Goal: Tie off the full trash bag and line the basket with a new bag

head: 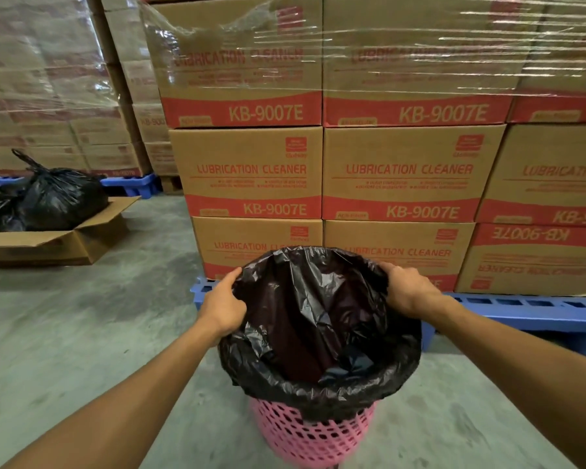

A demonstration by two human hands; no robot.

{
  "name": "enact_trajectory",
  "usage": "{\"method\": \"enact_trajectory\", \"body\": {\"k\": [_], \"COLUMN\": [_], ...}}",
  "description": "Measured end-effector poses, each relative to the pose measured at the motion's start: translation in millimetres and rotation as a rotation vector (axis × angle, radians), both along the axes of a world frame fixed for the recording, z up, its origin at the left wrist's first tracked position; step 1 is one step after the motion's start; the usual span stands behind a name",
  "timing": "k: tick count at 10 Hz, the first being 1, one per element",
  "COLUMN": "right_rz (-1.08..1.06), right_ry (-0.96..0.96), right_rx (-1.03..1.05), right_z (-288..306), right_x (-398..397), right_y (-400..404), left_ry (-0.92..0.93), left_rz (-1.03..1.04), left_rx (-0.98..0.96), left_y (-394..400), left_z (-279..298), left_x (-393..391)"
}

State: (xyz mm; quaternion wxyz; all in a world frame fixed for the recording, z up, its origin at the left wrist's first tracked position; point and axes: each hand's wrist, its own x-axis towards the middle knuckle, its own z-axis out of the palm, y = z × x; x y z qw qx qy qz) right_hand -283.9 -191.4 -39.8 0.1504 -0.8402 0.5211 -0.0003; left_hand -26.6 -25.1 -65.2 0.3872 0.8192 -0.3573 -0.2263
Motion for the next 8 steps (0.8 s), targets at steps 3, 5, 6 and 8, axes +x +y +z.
{"method": "enact_trajectory", "body": {"k": [3,5,6,8], "right_rz": [-0.14,-0.224,-0.221,-0.336], "right_ry": [-0.077,-0.259,-0.448,-0.981], "right_rx": [-0.052,0.025,0.193,0.352], "right_z": [9.8,-3.2,-7.2,-19.9], "right_x": [-53.0,-79.8,-91.5,-109.2], "right_y": [7.1,12.4,18.7,66.6], "left_ry": [0.012,0.044,0.152,0.354], "left_rz": [-0.094,-0.147,-0.152,0.067], "left_rx": [-0.003,0.017,-0.076,-0.177], "left_y": [-19.5,-34.5,-34.4,1.7], "left_z": [8.7,6.8,3.1,-37.3], "left_x": [-36.2,-49.1,-47.3,-37.3]}}
